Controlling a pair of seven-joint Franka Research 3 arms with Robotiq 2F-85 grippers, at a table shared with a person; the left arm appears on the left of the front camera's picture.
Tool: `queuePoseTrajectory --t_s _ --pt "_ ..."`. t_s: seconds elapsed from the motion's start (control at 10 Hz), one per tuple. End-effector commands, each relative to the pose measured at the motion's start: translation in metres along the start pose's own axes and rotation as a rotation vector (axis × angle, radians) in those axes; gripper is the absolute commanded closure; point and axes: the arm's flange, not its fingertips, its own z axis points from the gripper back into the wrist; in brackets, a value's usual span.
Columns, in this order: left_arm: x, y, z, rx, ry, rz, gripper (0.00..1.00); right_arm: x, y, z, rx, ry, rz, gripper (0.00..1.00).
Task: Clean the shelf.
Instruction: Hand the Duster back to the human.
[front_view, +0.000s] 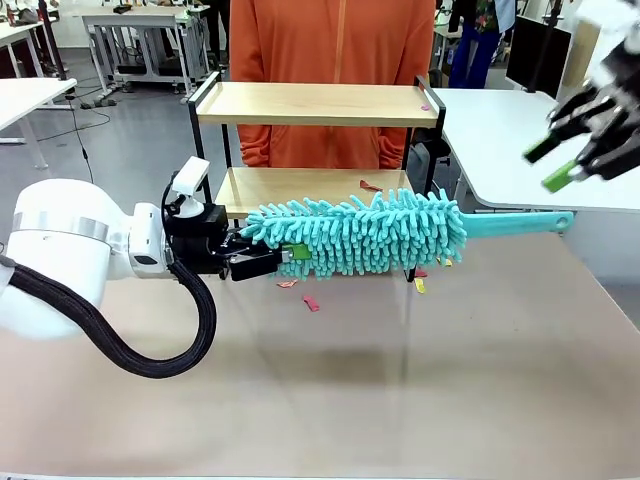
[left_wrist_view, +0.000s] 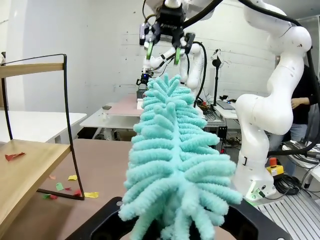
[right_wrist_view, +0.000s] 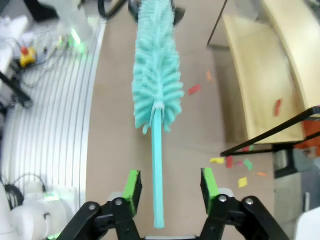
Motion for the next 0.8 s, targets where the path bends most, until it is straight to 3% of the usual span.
queuePoseTrajectory --t_s 0.0,0.3,0.6,0.7 --pt "0.003 -0.001 0.000 -0.002 -0.003 -0.006 1.00 -0.011 0.010 0.030 -0.056 -0.176 -0.014 0.00" --pt "0.003 -0.001 0.000 -0.002 -0.003 -0.006 1.00 -0.038 0.020 0.076 -0.094 -0.387 -0.110 0.00" --pt "0.003 -0.001 0.000 -0.002 -0.003 -0.006 1.00 -0.062 0.025 0.099 -0.163 -0.440 -0.209 0.00" --pt "0.003 -0.001 0.000 -0.002 -0.003 -0.006 1.00 -0.065 0.025 0.097 -0.113 -0.454 -0.164 0.00"
